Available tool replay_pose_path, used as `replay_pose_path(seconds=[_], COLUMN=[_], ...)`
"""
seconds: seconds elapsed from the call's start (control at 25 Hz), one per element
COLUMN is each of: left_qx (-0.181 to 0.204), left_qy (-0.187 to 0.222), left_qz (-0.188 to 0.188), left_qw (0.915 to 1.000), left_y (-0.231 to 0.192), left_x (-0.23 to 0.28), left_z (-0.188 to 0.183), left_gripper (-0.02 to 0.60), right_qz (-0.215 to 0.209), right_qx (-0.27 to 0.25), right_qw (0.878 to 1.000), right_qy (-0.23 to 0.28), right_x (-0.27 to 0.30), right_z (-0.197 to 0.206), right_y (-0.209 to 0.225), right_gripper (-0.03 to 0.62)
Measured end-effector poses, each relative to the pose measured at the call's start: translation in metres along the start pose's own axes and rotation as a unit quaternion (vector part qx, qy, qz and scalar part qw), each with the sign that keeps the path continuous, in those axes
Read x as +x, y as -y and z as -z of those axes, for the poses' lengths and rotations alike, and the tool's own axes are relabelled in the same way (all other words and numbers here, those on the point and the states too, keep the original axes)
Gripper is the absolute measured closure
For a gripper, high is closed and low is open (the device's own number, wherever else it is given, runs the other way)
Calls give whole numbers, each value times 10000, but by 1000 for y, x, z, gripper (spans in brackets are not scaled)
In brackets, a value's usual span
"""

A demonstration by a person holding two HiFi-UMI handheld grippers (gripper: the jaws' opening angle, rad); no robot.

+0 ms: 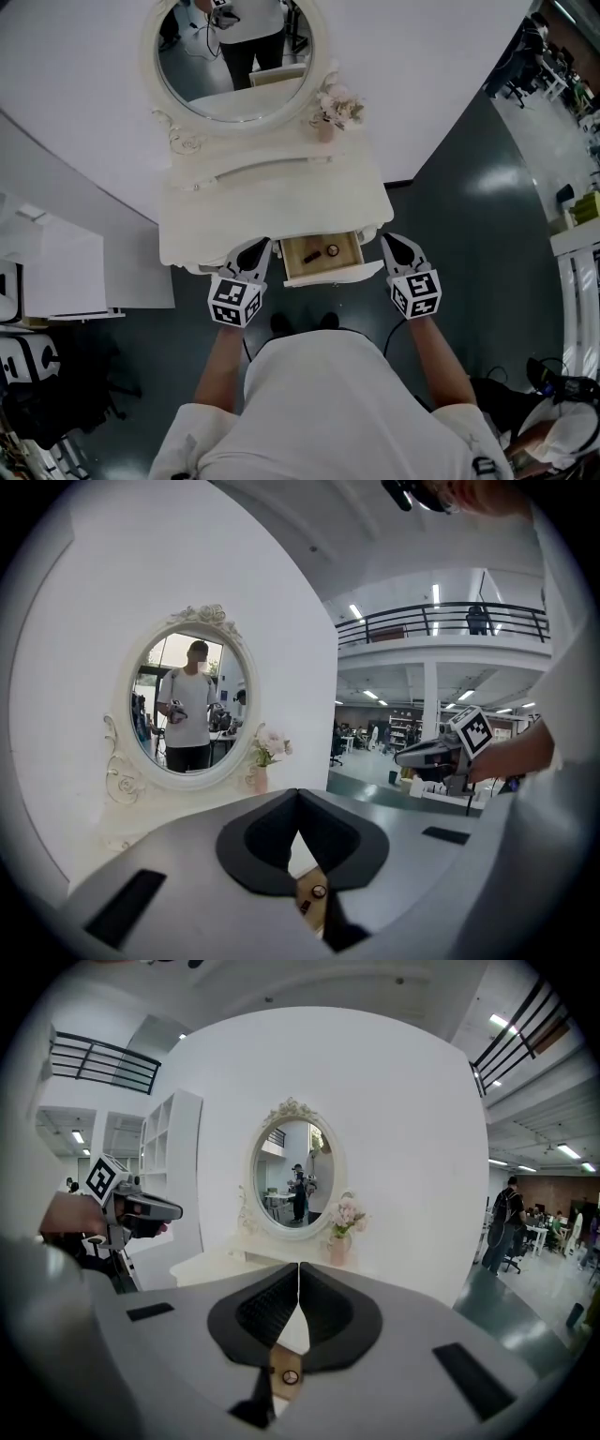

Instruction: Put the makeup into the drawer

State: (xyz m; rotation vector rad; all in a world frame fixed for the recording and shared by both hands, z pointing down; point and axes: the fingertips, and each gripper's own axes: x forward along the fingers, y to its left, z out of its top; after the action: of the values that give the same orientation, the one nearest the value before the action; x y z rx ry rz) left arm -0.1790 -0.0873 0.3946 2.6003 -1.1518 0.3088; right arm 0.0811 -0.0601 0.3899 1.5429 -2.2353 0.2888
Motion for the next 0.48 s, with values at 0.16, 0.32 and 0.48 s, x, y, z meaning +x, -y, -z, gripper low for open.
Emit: replay_pose_path(seconds=[0.16, 0.32, 0.48], left_qx=[-39, -56, -61], left_qy=[38, 45, 51], left_qz=[41, 59, 72], left_qw=[10000, 10000, 9999], left_y=[-10, -18, -25], left_x=[-4, -7, -9], left_z=[-1, -2, -3], left_gripper=[566, 566, 566], right_qz=[22, 23, 4], right_qx=[5, 15, -20], right_qw=[10000, 10000, 9999], right_qy=[36, 72, 162], right_x=[2, 6, 9], right_z=[-3, -8, -17], right_y=[-10, -15, -20], right_gripper=[565, 565, 566])
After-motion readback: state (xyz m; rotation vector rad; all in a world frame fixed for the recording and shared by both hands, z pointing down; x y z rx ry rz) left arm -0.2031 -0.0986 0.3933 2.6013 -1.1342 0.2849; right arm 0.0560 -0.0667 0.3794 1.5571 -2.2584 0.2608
